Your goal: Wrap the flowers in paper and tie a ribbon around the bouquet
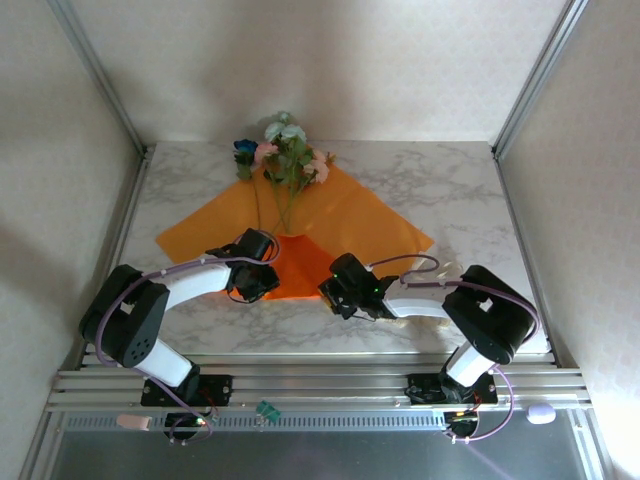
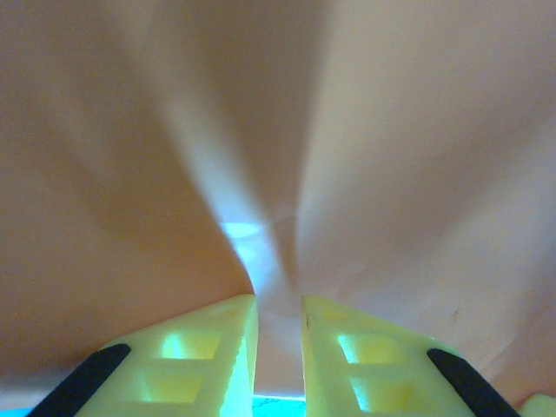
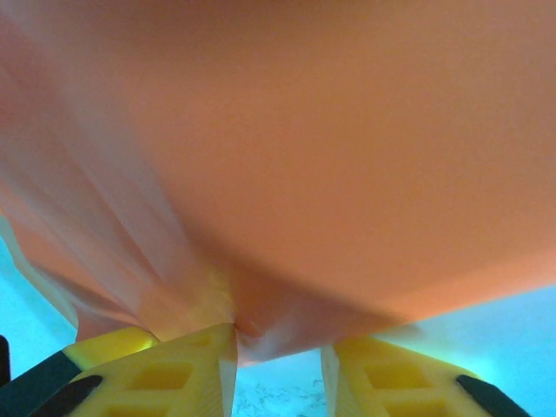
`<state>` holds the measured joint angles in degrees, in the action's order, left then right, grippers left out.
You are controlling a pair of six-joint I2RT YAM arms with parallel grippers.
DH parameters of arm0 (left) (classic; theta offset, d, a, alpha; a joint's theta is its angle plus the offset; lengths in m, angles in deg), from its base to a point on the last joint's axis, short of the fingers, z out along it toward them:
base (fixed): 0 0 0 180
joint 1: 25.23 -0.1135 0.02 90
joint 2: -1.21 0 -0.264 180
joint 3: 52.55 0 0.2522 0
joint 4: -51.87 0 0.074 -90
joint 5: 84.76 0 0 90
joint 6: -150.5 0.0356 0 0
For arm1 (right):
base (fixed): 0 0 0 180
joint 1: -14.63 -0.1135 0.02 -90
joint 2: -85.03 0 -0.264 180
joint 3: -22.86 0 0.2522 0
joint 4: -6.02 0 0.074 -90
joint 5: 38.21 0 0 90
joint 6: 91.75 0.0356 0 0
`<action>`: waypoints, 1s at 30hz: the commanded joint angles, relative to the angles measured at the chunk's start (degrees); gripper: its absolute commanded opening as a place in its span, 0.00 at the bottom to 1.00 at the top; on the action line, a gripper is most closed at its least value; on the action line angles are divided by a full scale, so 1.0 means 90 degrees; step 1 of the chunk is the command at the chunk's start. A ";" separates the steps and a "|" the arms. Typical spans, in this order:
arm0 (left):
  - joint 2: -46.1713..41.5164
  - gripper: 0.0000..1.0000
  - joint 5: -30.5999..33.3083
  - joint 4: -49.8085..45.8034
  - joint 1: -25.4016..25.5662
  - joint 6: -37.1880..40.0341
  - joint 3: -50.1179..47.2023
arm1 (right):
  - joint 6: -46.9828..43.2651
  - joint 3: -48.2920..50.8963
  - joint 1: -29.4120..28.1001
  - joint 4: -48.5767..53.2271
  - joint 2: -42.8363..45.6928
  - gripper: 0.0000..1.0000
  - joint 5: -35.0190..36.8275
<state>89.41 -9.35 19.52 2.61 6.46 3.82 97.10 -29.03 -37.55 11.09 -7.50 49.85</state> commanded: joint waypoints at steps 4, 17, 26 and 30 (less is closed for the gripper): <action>0.0012 0.18 -0.0029 -0.0101 0.0060 -0.0031 -0.0154 | 0.0390 0.0154 -0.0047 0.0344 -0.0139 0.12 0.0702; 0.0059 0.18 0.0059 -0.0170 0.0061 0.0040 -0.0164 | 0.0394 0.0202 -0.0074 0.1110 0.0354 0.17 0.0910; 0.0068 0.17 0.0039 -0.0173 0.0071 0.0043 -0.0111 | 0.0215 0.0691 0.0121 0.0998 0.0769 0.24 0.1382; 0.0063 0.17 0.0039 -0.0190 0.0081 0.0048 -0.0095 | 0.0218 0.0682 0.0204 0.0868 0.0672 0.17 0.1350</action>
<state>89.41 -10.16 20.30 2.87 6.48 3.41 99.40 -24.20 -37.23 17.01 -0.68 58.05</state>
